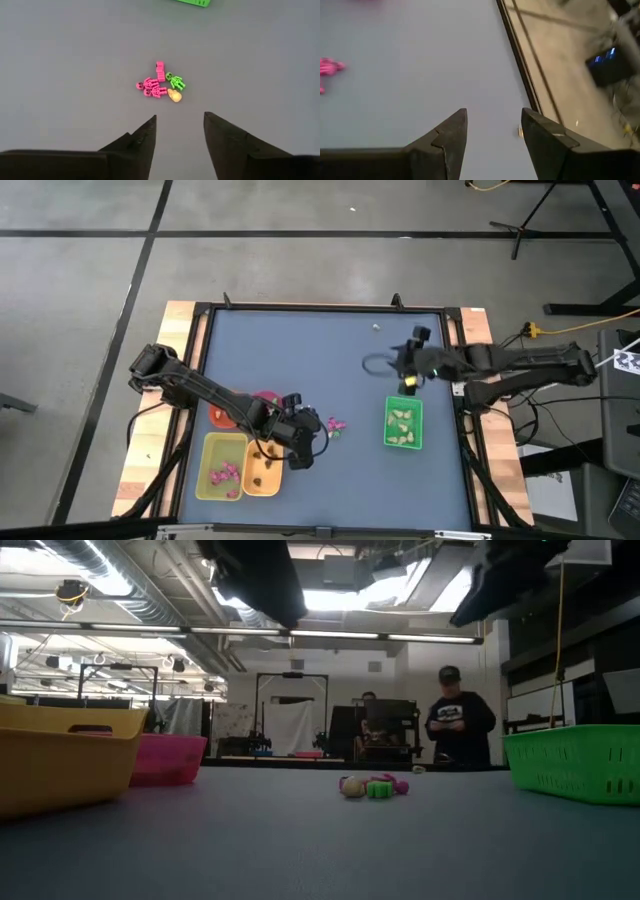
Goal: Sort Halloween decoration
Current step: Put the white skull toy into the orange bowl
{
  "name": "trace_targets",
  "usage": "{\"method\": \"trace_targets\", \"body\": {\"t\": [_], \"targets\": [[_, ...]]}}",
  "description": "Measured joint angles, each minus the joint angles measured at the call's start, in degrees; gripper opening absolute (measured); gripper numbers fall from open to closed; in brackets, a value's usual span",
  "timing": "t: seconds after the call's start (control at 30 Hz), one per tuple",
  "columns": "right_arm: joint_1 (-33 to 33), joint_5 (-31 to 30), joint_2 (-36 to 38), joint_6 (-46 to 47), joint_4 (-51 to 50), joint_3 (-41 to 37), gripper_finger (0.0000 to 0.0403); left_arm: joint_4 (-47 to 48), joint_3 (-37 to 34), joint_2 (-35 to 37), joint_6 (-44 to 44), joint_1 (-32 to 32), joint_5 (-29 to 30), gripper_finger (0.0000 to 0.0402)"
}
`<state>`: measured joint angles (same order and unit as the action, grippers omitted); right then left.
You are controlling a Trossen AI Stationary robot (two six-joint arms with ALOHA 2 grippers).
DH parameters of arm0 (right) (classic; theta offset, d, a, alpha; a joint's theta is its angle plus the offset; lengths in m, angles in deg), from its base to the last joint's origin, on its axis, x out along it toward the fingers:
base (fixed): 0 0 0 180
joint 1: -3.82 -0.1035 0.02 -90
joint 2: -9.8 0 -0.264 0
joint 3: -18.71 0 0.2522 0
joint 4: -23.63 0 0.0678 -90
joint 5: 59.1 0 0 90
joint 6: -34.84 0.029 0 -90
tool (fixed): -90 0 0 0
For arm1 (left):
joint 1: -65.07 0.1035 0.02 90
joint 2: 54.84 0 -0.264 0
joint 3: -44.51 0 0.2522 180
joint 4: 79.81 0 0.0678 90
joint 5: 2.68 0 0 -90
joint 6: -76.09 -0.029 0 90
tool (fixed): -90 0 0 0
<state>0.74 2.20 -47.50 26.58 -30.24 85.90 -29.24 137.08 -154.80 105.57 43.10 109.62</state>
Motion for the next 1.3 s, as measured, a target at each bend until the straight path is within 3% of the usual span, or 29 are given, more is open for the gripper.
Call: {"method": "trace_targets", "body": {"t": [0.27,0.57,0.97,1.3], "targets": [[23.0,14.9,-4.8,-5.0,8.9,0.0,0.0186,-0.5,0.0,0.0,0.0,1.0,0.0,0.0157],[40.5,26.6,-20.5,-5.1,21.0,0.0,0.0186,-0.4,0.0,0.0,0.0,1.2,0.0,0.0156],[46.7,28.3,-41.5,-2.6,23.8,1.9,0.0186,-0.4,0.0,0.0,0.0,1.2,0.0,0.0156],[46.6,26.7,-45.2,-2.6,28.6,2.8,0.0186,-0.4,0.0,0.0,0.5,1.2,0.0,0.0156]]}}
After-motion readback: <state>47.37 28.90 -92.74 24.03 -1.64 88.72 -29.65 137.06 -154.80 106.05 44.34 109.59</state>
